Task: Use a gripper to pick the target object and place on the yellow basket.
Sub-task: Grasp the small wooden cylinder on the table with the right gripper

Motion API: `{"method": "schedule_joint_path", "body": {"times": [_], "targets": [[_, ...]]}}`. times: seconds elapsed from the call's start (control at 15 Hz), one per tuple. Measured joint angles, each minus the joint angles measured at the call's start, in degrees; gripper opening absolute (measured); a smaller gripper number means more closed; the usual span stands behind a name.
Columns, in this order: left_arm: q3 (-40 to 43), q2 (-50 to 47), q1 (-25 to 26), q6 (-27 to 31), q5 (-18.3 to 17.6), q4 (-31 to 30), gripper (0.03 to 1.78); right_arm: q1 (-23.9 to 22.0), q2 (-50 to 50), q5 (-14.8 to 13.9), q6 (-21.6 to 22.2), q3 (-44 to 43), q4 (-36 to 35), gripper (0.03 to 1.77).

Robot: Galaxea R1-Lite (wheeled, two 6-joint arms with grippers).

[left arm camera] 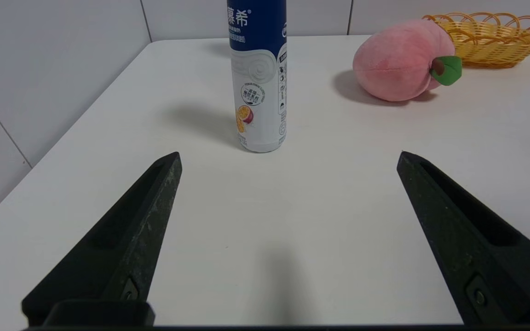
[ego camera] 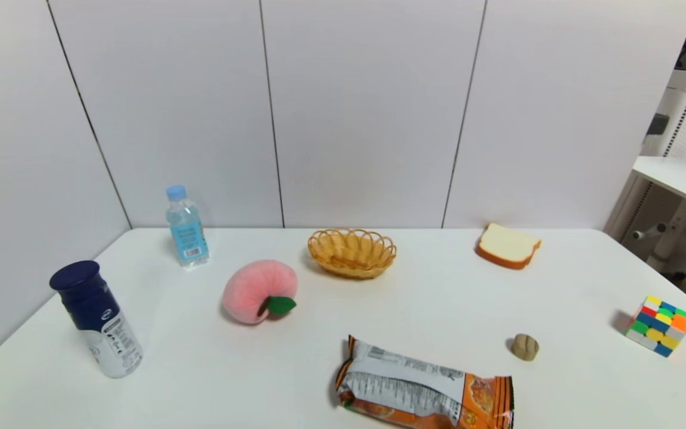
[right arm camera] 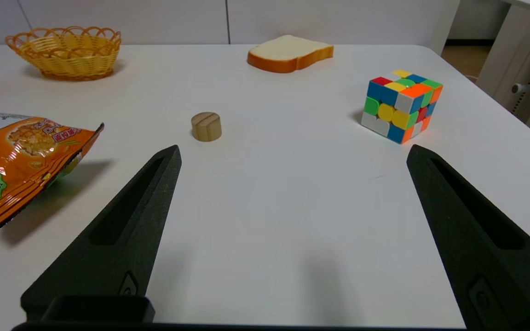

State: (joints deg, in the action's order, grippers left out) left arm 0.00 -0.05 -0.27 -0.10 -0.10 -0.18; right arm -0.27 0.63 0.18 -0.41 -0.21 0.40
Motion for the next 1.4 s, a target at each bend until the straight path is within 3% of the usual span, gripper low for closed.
{"method": "schedule_joint_path", "body": {"times": [0.27, 0.6, 0.8, 1.0, 1.2, 1.4], "targets": [[0.0, 0.0, 0.0, -0.01, 0.0, 0.0, 1.69, 0.09, 10.11, 1.49, -3.0, -7.45, -0.18, 1.69], [0.0, 0.0, 0.0, 0.0, -0.01, 0.0, 1.69, 0.65, 33.56, 3.12, -7.68, -26.88, 3.21, 1.69], [0.0, 0.0, 0.0, -0.01, 0.0, 0.0, 1.69, 1.69, 47.29, 3.58, -9.39, -42.07, 11.34, 1.69], [0.0, 0.0, 0.0, 0.0, -0.04, 0.0, 1.69, 3.21, 60.9, 3.62, -9.97, -54.5, 23.87, 1.69], [0.0, 0.0, 0.0, -0.01, 0.0, 0.0, 1.69, 5.19, 73.64, 3.56, -10.41, -62.42, 33.69, 1.69], [0.0, 0.0, 0.0, 0.0, 0.0, 0.02, 1.69, 7.7, 84.22, 3.51, -10.47, -66.22, 36.33, 1.69]]}}
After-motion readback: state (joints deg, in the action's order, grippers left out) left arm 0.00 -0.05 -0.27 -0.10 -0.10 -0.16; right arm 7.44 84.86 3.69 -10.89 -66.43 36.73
